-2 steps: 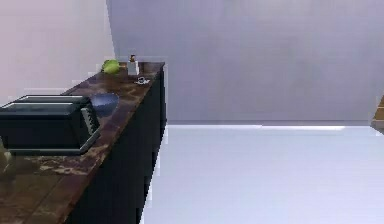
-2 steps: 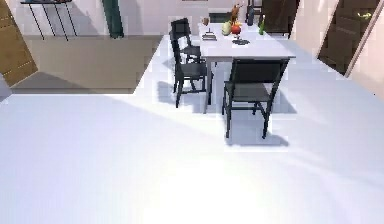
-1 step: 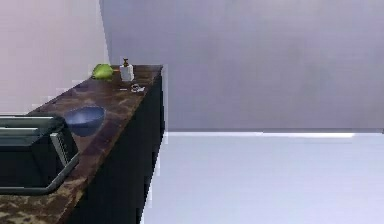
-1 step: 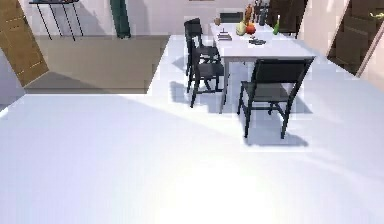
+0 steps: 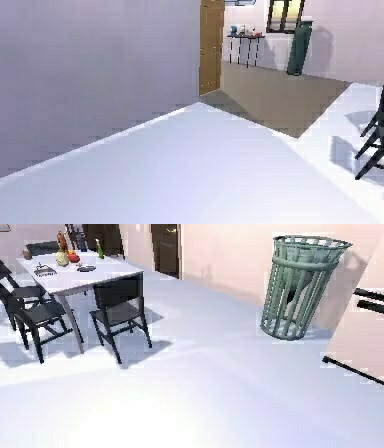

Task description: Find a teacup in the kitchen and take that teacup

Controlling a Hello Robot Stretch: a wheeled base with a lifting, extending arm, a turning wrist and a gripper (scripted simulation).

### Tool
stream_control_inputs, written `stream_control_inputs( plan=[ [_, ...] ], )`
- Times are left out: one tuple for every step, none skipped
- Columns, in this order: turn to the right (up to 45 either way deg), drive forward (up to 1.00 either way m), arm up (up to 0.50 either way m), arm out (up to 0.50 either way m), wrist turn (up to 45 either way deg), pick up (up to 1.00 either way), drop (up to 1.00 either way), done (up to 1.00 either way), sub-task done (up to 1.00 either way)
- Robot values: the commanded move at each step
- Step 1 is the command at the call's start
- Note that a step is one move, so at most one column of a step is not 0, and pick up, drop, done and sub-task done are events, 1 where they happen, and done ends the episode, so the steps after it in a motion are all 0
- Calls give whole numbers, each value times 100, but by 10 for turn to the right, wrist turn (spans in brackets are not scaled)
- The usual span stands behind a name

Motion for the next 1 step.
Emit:
stream_control_inputs(
  plan=[
    [450,0,0,0,0,0,0,0,0]
  ],
)
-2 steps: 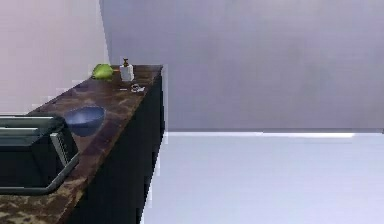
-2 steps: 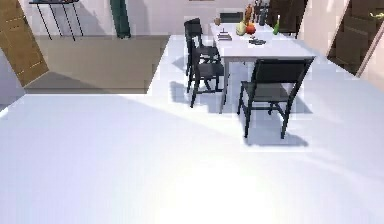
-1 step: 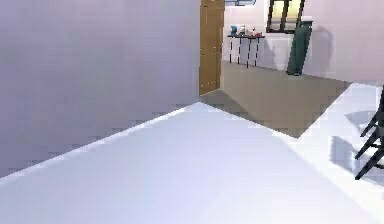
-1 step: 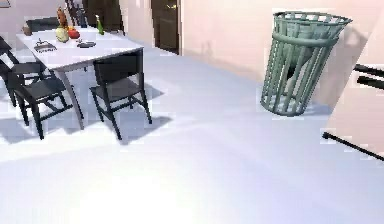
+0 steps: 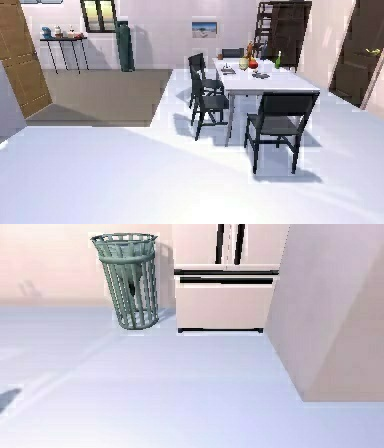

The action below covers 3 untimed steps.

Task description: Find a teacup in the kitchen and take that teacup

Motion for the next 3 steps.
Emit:
stream_control_inputs(
  plan=[
    [0,15,0,0,0,0,0,0,0],
    [-450,0,0,0,0,0,0,0,0],
    [-420,0,0,0,0,0,0,0,0]
  ],
)
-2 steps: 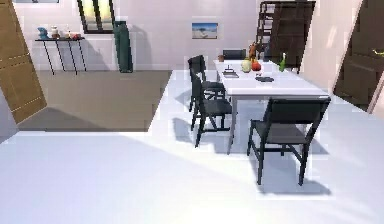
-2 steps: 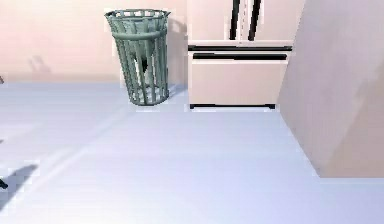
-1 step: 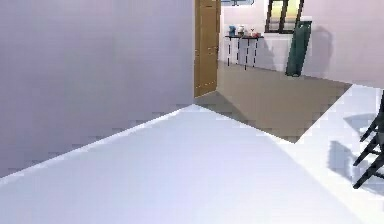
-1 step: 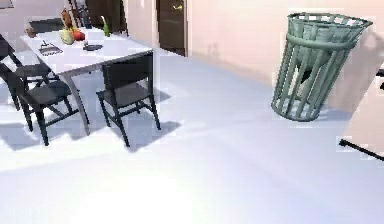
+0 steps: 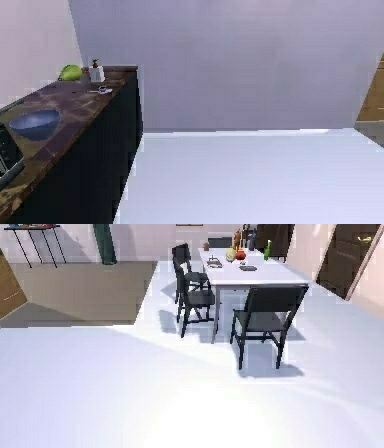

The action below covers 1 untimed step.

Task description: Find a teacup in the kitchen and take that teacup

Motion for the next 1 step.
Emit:
stream_control_inputs(
  plan=[
    [0,70,0,0,0,0,0,0,0]
  ],
)
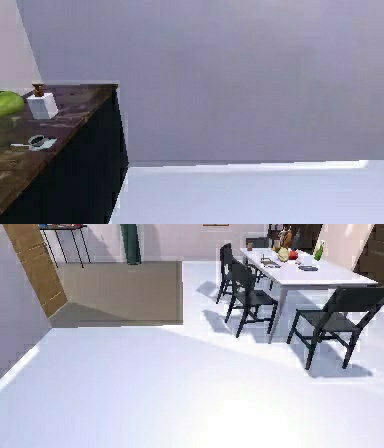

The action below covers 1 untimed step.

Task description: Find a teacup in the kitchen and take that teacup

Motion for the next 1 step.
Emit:
stream_control_inputs(
  plan=[
    [-450,0,0,0,0,0,0,0,0]
  ],
)
